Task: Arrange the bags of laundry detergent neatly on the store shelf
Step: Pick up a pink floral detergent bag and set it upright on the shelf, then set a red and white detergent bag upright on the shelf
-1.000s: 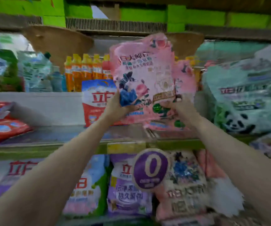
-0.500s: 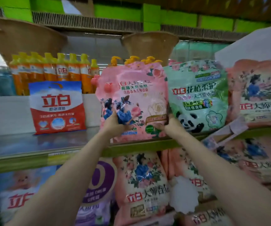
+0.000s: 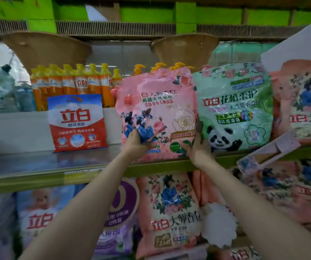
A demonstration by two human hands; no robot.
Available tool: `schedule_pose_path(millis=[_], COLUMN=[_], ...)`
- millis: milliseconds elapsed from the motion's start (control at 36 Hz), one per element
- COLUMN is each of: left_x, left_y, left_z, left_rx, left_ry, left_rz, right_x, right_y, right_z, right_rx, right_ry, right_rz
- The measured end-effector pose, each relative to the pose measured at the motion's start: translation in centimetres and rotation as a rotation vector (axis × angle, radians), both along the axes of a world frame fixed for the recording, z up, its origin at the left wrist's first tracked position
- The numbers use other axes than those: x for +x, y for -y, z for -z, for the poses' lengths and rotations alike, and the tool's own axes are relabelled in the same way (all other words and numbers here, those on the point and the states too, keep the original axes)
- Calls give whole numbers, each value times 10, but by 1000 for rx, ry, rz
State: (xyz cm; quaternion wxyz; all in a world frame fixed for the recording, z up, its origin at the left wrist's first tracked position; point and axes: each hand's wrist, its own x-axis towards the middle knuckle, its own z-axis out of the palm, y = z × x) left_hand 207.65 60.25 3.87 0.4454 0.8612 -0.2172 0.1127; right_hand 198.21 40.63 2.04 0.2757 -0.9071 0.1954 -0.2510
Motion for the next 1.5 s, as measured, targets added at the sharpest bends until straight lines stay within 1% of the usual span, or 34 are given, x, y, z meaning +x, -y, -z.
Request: schedule_pose_path(millis=[28,83,167,194,250,278,333,389,500,583,639,694,750,861,972,1111,1250,1361,1444,1500], left_x=[1,-22,-43,-47,-54,-57,-60,-67,-73,-82,-88,-94,-96,-105,-113,-116,-103,-86,-71,-53], left_y=[0,0,-6,-10,-19,-24,-35,-47,-77,-108,-130,-154,-182,-245,-307,-380,-446,-485,-506,-525], left_z=[-1,-10,-19,-22,-27,-30,-33,-37,-44,-50,-52,-52,-51,-47,-43,-48,-51,-53,-56,-57], left_rx=[31,127,382,454,542,563,531,516,574,617,619,616,655,743,778,780,723,608,451,304], left_ry=[12,48,67,62,69,89,128,133,146,148,159,176,179,86,51,-24,-59,-59,-39,-69], left_rz=[-14,-40,-84,-106,-136,-148,-170,-190,-258,-334,-377,-425,-497,-657,-754,-910,-1040,-1097,-1065,-1037], right_x=[-1,-5,-19,-24,-32,-35,-35,-32,-26,-21,-14,-5,4,22,36,56,80,101,118,129], right_y=[-1,-2,-6,-8,-16,-22,-35,-53,-95,-127,-147,-168,-189,-241,-296,-363,-426,-472,-502,-521], right_z=[-2,-6,-17,-22,-33,-39,-49,-56,-63,-62,-60,-57,-54,-48,-44,-49,-58,-63,-63,-63], right_rx=[-7,-28,-90,-113,-133,-139,-190,-258,-408,-570,-634,-662,-667,-677,-721,-727,-738,-722,-707,-699], right_ry=[-25,-66,-96,-78,54,149,297,334,256,193,162,140,119,100,117,147,172,169,165,149], right_rz=[-1,-17,-24,-8,8,-10,-104,-230,-439,-500,-534,-575,-617,-682,-738,-835,-883,-892,-902,-910])
